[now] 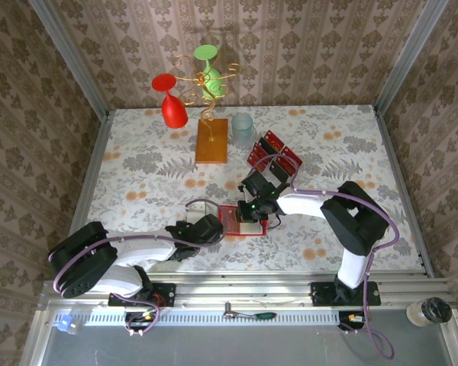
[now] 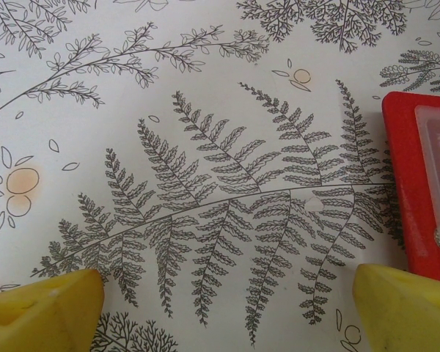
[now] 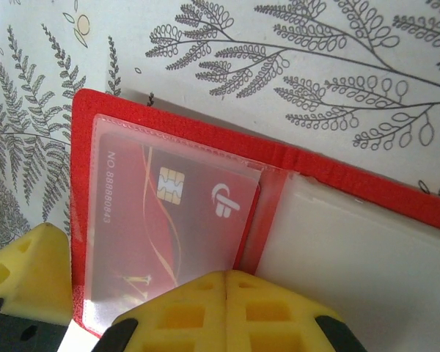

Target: Put the credit cards into the card holder

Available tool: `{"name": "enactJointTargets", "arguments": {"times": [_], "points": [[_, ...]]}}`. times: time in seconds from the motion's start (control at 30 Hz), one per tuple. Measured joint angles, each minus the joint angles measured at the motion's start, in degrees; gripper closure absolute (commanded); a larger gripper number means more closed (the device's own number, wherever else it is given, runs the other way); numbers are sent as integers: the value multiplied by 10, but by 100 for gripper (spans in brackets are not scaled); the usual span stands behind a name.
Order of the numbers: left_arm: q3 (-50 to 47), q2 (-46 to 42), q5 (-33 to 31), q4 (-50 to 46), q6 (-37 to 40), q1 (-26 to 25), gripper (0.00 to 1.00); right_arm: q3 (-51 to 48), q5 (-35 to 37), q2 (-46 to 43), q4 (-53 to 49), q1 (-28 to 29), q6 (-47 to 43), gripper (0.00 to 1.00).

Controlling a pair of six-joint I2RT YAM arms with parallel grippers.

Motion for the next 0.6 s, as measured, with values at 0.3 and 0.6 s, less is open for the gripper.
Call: {"name": "enactJointTargets", "arguments": {"times": [0.3, 0.6], "points": [[0, 3, 0, 1, 0, 0, 11, 8, -5, 7, 0, 0, 0, 100], [-6, -61, -5, -33, -1, 6, 10, 15, -2, -62, -31, 0, -1, 82]]}}
